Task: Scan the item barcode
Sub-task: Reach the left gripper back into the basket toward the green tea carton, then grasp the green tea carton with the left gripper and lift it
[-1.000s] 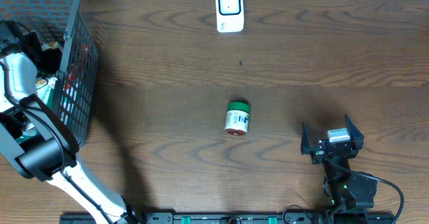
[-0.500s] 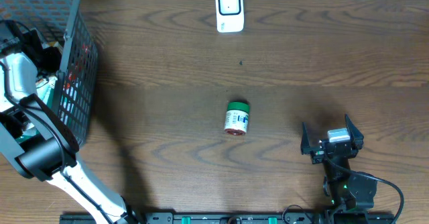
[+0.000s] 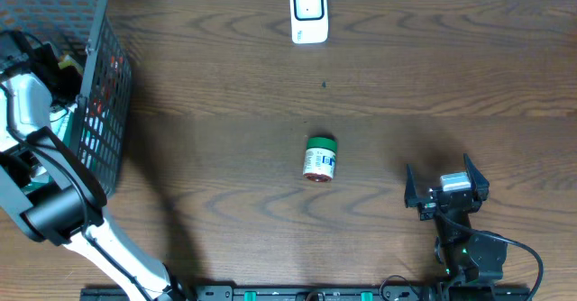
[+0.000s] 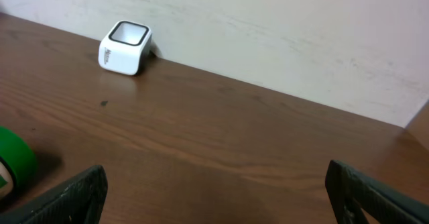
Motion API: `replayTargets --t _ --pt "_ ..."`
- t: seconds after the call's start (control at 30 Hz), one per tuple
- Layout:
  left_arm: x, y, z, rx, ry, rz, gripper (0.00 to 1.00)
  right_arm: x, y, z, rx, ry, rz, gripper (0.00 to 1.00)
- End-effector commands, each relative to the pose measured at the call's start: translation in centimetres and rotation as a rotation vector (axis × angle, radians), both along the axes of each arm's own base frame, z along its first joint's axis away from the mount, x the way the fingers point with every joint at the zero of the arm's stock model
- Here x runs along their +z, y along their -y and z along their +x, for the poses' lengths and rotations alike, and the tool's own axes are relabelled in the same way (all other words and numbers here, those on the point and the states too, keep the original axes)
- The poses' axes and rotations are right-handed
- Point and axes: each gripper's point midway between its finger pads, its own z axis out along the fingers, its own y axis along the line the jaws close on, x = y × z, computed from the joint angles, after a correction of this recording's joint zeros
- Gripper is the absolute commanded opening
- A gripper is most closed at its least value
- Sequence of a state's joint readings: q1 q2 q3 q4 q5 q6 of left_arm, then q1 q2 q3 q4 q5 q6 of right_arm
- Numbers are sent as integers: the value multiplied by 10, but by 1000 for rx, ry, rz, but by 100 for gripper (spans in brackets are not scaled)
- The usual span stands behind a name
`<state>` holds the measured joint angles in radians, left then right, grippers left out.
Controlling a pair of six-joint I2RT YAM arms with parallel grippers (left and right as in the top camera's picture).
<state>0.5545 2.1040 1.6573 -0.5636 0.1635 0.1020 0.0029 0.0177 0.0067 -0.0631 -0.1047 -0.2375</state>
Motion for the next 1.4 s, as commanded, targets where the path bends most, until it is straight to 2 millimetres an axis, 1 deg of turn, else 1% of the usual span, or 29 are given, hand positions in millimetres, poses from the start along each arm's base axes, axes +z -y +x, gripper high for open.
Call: replayTargets --t 0.0,0.1,0.17,0.23,0.27,0.33,0.37,0.4,0.47,0.57,0.63,0.7,0.77,0.83,0.9,1.13,1.27,1.33,1.37 --pt "107 -4 10 12 214 107 29 -1 0 0 -1 -3 13 99" --pt "174 1 0 13 332 181 29 -1 0 0 -1 -2 13 99" --pt "218 9 -12 24 413 219 29 -1 0 0 -1 -3 13 99" --pt "257 19 -28 62 492 223 29 -1 0 0 -1 -3 13 99" --pt "281 28 -41 101 545 204 30 -1 0 0 -1 -2 13 99" --pt "308 46 -60 137 613 158 29 -1 0 0 -1 -2 13 99" --pt "322 59 -69 125 646 130 29 -1 0 0 -1 -3 13 99" --pt "343 84 -85 105 698 92 29 -1 0 0 -1 -3 13 99" --pt "359 106 -102 102 734 62 29 -1 0 0 -1 -3 13 99" --pt "374 138 -119 63 768 29 29 -1 0 0 -1 -3 13 99" --pt "378 164 -127 5 770 6 29 -1 0 0 -1 -3 13 99" --pt "376 187 -132 -49 753 -22 29 -1 0 0 -1 -3 13 99" --pt "369 208 -136 -103 720 -55 29 -1 0 0 -1 -3 13 99" --pt "357 230 -137 -162 671 -92 29 -1 0 0 -1 -3 13 99" --pt "343 249 -135 -217 615 -126 29 -1 0 0 -1 -3 13 99" --pt "275 316 -124 -398 371 -217 29 -1 0 0 -1 -2 13 99" --pt "246 349 -117 -482 271 -229 29 -1 0 0 -1 -2 13 99" --pt "236 363 -115 -517 235 -229 29 -1 0 0 -1 -3 13 99" --pt "225 377 -114 -547 201 -224 29 -1 0 0 -1 -3 13 99"
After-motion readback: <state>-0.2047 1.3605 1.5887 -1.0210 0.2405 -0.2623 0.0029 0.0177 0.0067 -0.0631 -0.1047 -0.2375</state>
